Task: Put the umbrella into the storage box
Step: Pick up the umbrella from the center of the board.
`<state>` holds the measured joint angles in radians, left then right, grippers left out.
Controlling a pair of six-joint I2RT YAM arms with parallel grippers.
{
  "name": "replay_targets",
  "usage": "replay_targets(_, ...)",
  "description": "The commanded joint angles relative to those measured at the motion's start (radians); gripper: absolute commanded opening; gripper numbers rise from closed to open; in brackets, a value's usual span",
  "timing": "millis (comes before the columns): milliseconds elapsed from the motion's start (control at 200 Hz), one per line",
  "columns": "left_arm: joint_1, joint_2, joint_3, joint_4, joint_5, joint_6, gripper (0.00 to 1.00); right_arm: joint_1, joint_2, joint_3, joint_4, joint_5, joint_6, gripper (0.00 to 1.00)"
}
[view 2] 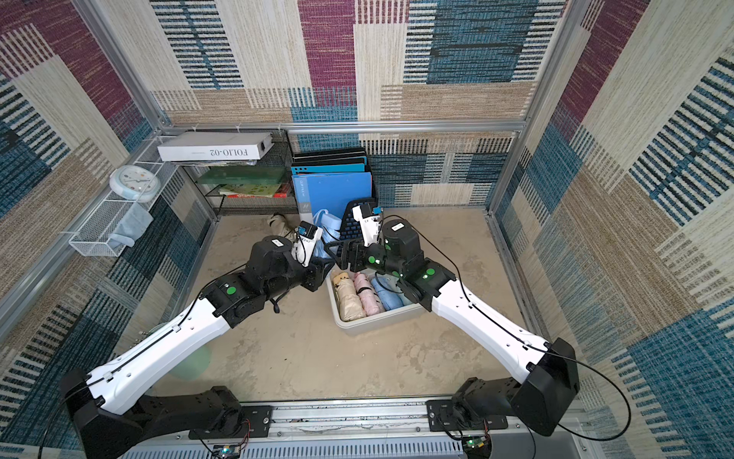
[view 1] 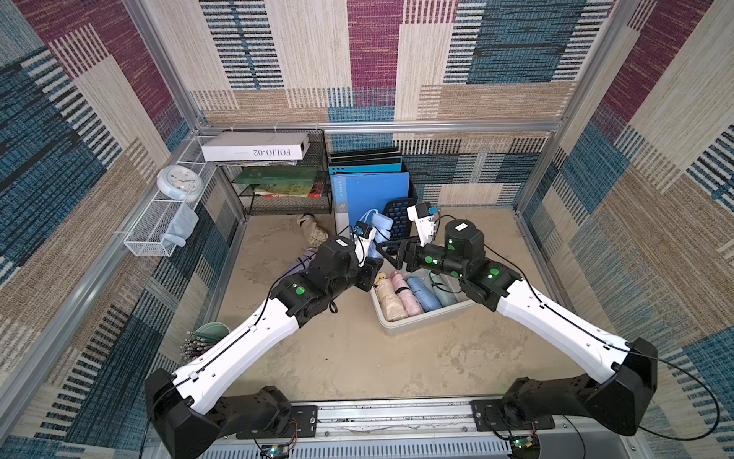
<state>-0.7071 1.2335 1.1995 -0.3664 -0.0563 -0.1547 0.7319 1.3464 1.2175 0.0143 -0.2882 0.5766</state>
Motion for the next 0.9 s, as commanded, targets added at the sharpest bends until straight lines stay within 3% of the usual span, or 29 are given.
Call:
replay_targets(0,-0.006,-0.005,-0.005,0.085,-0.029,-0.015,0.31,0.003,0.023,0.021,0.046,0.034,0.018,0.70)
replay_targets(436,-0.012,0.004,-0.012,0.105,-0.030,-0.031,0.31,0.008,0.132,0.069,0.111,0.000,0.048,0.53)
replay_targets(606,-0.012,0.012,-0.008,0.107,-0.029,-0.032,0.33,0.006,0.148,0.074,0.113,-0.001,0.047,0.40)
replay_targets(716,-0.012,0.013,-0.008,0.104,-0.031,-0.038,0.45,0.006,0.152,0.077,0.109,0.010,0.046,0.34)
replay_targets(897,-0.012,-0.002,-0.018,0.110,-0.042,-0.044,0.74,0.003,0.180,0.124,0.070,0.032,0.023,0.28)
